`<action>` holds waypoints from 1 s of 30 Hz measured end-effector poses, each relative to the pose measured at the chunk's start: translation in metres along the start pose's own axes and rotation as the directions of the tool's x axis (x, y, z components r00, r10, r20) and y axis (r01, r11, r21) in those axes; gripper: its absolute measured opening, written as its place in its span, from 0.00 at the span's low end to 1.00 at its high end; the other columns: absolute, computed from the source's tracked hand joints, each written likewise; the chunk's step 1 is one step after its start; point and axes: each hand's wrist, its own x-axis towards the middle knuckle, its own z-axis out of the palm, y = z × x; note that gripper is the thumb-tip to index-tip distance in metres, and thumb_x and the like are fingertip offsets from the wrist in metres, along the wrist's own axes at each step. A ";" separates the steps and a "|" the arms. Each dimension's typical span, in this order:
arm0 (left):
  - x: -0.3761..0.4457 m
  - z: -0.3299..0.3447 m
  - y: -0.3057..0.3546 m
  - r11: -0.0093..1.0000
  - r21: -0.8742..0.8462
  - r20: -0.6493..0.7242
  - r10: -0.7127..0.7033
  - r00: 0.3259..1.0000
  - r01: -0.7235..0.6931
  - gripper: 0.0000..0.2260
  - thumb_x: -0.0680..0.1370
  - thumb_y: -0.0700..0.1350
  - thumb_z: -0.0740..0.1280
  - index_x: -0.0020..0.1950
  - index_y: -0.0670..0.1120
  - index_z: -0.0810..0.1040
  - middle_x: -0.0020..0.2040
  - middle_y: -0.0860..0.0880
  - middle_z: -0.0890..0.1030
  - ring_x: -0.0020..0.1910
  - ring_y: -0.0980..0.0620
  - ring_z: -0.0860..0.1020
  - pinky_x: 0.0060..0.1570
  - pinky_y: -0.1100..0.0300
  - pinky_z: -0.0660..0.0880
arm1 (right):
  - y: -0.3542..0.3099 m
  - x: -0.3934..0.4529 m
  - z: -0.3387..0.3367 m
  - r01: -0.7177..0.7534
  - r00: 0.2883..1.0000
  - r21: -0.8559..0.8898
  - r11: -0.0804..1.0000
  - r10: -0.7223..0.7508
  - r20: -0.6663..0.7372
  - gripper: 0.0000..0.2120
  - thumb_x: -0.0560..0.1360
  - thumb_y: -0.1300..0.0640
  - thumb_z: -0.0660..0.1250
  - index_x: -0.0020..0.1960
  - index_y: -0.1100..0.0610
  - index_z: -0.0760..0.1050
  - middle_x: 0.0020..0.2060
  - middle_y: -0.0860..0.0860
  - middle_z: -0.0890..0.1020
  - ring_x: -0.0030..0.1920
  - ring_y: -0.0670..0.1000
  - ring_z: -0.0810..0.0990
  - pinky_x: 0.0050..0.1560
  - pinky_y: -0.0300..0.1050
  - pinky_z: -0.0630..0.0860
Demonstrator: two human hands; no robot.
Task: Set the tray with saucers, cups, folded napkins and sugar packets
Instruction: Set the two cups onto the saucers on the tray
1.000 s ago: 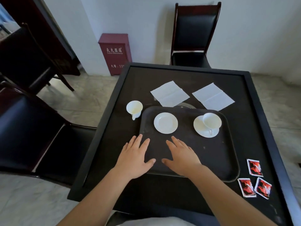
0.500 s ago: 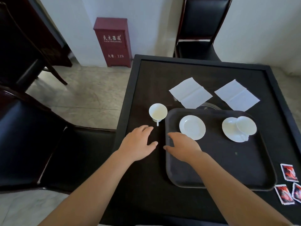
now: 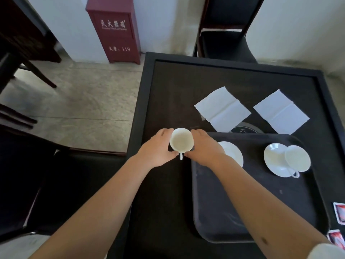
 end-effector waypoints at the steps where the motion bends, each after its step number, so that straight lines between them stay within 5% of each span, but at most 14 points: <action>1: 0.005 0.001 -0.002 1.000 -0.023 0.049 0.011 0.999 -0.010 0.38 0.74 0.53 0.73 0.78 0.50 0.57 0.76 0.49 0.63 0.70 0.47 0.68 0.60 0.53 0.70 | 0.001 0.006 0.002 0.003 1.000 0.004 1.000 -0.004 0.018 0.31 0.68 0.49 0.73 0.67 0.52 0.65 0.64 0.52 0.72 0.60 0.58 0.76 0.53 0.59 0.78; 11: 0.033 0.012 -0.016 0.995 -0.100 0.165 0.011 0.986 0.006 0.49 0.70 0.55 0.78 0.80 0.53 0.49 0.79 0.52 0.60 0.75 0.49 0.62 0.65 0.57 0.61 | 0.014 0.037 0.016 0.060 0.993 0.164 0.985 -0.076 0.093 0.41 0.61 0.42 0.79 0.67 0.50 0.64 0.60 0.49 0.77 0.59 0.52 0.76 0.55 0.49 0.75; 16: 0.033 0.014 -0.016 0.994 -0.108 0.087 -0.005 0.996 0.015 0.47 0.70 0.54 0.78 0.80 0.52 0.52 0.77 0.51 0.64 0.73 0.49 0.64 0.63 0.59 0.61 | 0.017 0.033 0.013 0.064 0.994 0.282 0.957 -0.087 0.068 0.47 0.62 0.45 0.80 0.73 0.51 0.59 0.61 0.48 0.77 0.60 0.53 0.76 0.49 0.42 0.70; 23: 0.010 0.013 0.000 0.982 -0.183 0.055 -0.029 0.998 0.039 0.46 0.69 0.56 0.78 0.79 0.53 0.55 0.75 0.51 0.67 0.72 0.50 0.67 0.65 0.55 0.66 | 0.022 -0.002 0.000 0.138 0.989 0.421 0.897 -0.143 -0.020 0.37 0.62 0.50 0.82 0.65 0.46 0.66 0.50 0.33 0.73 0.50 0.39 0.74 0.46 0.35 0.70; 30: -0.036 0.020 0.027 0.969 -0.244 0.016 -0.021 1.000 0.024 0.45 0.68 0.56 0.79 0.78 0.54 0.57 0.73 0.54 0.69 0.70 0.53 0.68 0.60 0.61 0.65 | 0.031 -0.055 -0.005 0.181 0.983 0.426 0.887 -0.179 -0.044 0.34 0.63 0.47 0.81 0.59 0.33 0.63 0.52 0.32 0.74 0.52 0.40 0.76 0.50 0.37 0.71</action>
